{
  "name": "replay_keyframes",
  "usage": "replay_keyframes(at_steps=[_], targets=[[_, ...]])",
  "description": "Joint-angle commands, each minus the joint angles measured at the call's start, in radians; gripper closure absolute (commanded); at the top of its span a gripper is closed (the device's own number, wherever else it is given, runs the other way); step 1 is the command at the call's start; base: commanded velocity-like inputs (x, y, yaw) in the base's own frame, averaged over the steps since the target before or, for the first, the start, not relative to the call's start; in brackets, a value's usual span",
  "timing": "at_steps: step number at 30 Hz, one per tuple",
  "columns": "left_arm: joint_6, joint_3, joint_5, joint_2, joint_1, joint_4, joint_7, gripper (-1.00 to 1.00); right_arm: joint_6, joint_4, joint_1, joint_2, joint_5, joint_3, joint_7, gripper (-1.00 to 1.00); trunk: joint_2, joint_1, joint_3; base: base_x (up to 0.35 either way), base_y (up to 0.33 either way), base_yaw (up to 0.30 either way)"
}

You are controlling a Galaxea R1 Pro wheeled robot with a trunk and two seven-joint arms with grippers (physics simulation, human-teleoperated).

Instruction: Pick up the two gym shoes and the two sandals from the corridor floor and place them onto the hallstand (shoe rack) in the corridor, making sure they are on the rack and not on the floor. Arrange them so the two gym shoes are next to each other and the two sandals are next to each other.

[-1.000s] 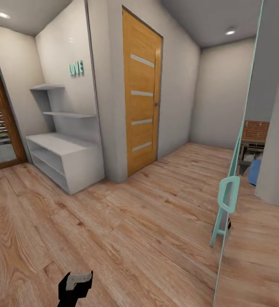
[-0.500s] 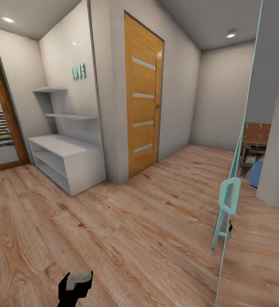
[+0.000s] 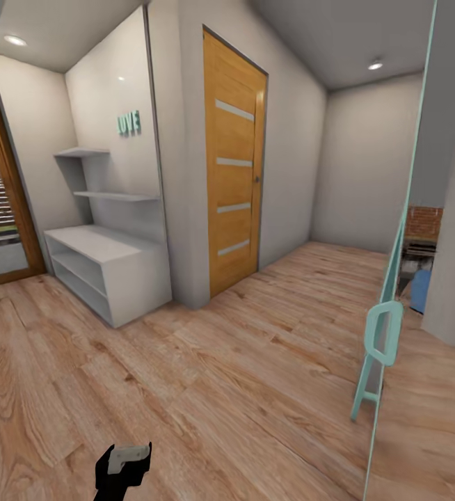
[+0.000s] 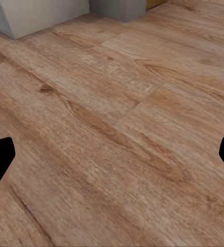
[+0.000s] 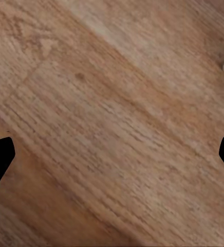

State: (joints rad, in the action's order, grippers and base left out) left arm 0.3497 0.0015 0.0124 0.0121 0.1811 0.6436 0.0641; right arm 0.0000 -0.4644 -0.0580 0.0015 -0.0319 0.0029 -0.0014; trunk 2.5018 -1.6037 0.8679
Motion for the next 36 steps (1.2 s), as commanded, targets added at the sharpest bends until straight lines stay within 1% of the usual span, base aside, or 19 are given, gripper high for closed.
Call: replay_keyframes(at_steps=[1,10,16,36], targets=[[0.003,-0.002,0.001,0.0,0.001,-0.001,0.004,-1.0,0.0,0.0,0.0,0.0,-0.003,0.0,0.0,-1.0,0.0,0.0,-0.001,0.318,0.06,0.0],[0.003,-0.002,0.001,0.0,0.001,-0.001,0.004,-1.0,0.0,0.0,0.0,0.0,-0.003,0.0,0.0,-1.0,0.0,0.0,-0.007,0.337,0.093,0.001],[0.003,-0.001,0.001,0.0,0.001,-0.001,0.003,-1.0,0.0,0.0,0.0,0.0,-0.003,0.0,0.0,-1.0,0.0,0.0,-0.007,0.232,0.104,0.221],[0.003,-0.002,0.001,-0.001,0.001,-0.001,0.003,-1.0,0.0,0.0,0.0,0.0,-0.003,0.0,0.0,-1.0,0.0,0.0,-0.007,0.014,0.007,0.289]])
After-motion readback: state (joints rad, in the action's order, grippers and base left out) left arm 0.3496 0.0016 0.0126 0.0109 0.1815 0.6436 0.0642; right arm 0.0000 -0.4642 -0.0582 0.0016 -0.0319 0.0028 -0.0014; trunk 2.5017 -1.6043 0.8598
